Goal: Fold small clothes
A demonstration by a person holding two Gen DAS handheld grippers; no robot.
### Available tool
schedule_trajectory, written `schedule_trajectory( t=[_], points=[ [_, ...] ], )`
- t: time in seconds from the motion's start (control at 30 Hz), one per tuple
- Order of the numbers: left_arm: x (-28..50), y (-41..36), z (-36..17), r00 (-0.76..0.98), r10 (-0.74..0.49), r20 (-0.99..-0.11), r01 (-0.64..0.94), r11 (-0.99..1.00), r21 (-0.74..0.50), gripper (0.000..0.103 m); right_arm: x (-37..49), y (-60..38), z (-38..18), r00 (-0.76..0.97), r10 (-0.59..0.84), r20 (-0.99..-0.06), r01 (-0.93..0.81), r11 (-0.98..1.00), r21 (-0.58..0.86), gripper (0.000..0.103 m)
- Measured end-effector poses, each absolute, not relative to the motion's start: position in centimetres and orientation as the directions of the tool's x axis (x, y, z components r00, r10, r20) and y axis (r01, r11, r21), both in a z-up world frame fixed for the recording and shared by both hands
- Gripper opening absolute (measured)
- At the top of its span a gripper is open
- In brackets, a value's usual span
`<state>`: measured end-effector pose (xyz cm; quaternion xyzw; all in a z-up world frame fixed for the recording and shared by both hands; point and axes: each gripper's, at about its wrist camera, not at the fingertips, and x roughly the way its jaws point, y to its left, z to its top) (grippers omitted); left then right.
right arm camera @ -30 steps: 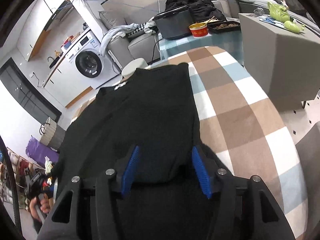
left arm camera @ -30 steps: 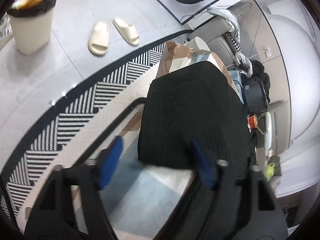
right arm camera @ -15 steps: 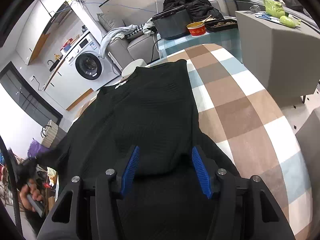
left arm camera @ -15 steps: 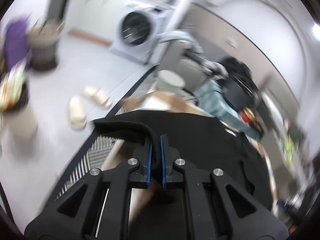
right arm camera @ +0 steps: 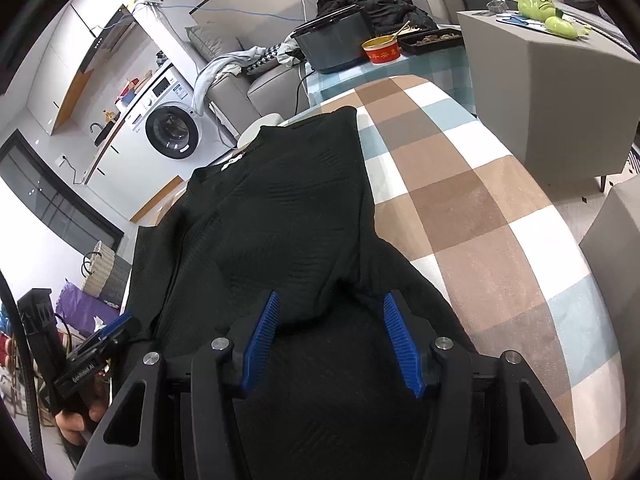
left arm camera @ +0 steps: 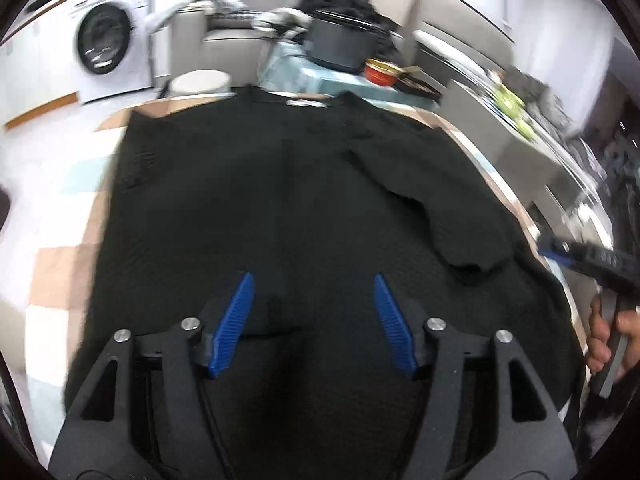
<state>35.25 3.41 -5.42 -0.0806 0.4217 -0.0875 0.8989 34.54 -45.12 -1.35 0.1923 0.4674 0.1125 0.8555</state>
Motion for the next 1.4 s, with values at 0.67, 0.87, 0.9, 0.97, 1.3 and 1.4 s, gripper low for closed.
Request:
schedule_trajectory(
  t=[0.67, 0.87, 0.9, 0.97, 1.3, 1.4],
  points=[
    [24.1, 13.9, -7.9, 0.603, 0.033, -0.797, -0.138, 0.988, -0.063, 0.072, 30.9, -46.7, -2.2, 0.446, 0.313, -0.839, -0.048, 0.944, 0.327, 0.064],
    [18.5, 17.4, -9.1, 0.556, 0.065, -0.829, -0.219, 0.973, -0.071, 0.072, 26.6, -49.0, -2.6, 0.412, 0.249, -0.877, -0.062, 0.967, 0.246, 0.066],
    [17.7, 17.8, -9.4, 0.546, 0.06, -0.836, -0.228, 0.97, -0.079, 0.072, 25.8, -49.5, -2.8, 0.403, 0.236, -0.884, -0.06, 0.971, 0.232, 0.066],
    [16.3, 18.4, -9.8, 0.539, 0.044, -0.841, -0.234, 0.967, -0.099, 0.072, 24.6, -49.9, -3.0, 0.387, 0.222, -0.895, -0.064, 0.975, 0.215, 0.066],
    [13.6, 17.7, -9.9, 0.524, 0.027, -0.851, -0.23, 0.967, -0.111, 0.072, 17.8, -49.8, -2.0, 0.342, 0.229, -0.911, -0.145, 0.971, 0.19, 0.066],
    [13.5, 16.9, -8.9, 0.553, -0.001, -0.833, -0.212, 0.967, -0.142, 0.072, 16.2, -48.1, -1.7, 0.317, 0.218, -0.923, -0.176, 0.97, 0.168, 0.066]
  ],
)
